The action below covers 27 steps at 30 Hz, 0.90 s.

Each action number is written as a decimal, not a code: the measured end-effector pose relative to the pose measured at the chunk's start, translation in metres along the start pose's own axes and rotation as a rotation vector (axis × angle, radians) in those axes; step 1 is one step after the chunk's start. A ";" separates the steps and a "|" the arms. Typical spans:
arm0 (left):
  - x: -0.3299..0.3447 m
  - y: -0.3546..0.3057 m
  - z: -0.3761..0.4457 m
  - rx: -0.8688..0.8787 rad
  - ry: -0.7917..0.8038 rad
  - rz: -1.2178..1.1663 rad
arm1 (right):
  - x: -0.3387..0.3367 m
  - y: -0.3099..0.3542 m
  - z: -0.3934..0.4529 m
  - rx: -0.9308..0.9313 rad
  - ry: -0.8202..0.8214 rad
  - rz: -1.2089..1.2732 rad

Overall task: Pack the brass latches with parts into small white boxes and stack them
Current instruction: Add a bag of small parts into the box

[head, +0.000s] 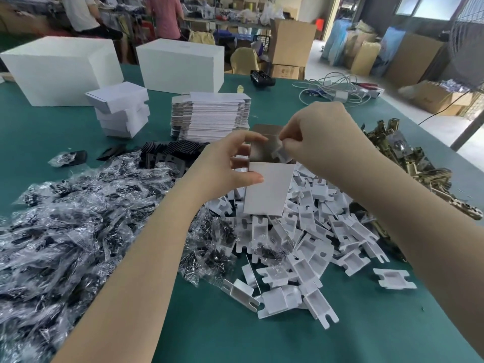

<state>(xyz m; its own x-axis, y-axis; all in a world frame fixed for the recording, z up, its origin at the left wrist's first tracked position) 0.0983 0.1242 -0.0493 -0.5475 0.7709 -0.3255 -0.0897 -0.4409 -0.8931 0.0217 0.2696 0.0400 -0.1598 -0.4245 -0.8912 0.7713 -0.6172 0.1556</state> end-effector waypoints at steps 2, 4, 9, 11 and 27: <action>0.001 0.000 0.001 0.007 0.005 -0.004 | 0.001 0.005 0.006 -0.005 0.055 -0.109; 0.001 0.000 0.001 0.017 0.009 -0.010 | 0.004 0.011 0.009 -0.006 0.094 -0.180; 0.002 0.000 0.001 0.020 -0.003 -0.009 | 0.013 0.019 0.011 0.016 0.112 -0.210; 0.001 0.001 0.001 0.016 -0.008 -0.011 | 0.014 0.020 0.010 0.031 0.067 -0.231; -0.003 -0.002 -0.004 0.000 0.003 0.026 | 0.085 -0.043 -0.051 0.378 0.062 0.986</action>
<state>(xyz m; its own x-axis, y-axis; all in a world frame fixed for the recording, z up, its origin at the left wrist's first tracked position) 0.1030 0.1247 -0.0476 -0.5474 0.7602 -0.3498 -0.0753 -0.4610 -0.8842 0.0061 0.2936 -0.0645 0.4727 -0.8225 -0.3164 0.2989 -0.1882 0.9356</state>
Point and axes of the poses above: each hand's wrist, its own z-axis towards the middle knuckle, its own x-axis out of the palm, y = z × x, the point moved 2 cm from there along z, towards the middle knuckle, and after that the axes turned 11 degrees about -y, right-handed, at the moved point
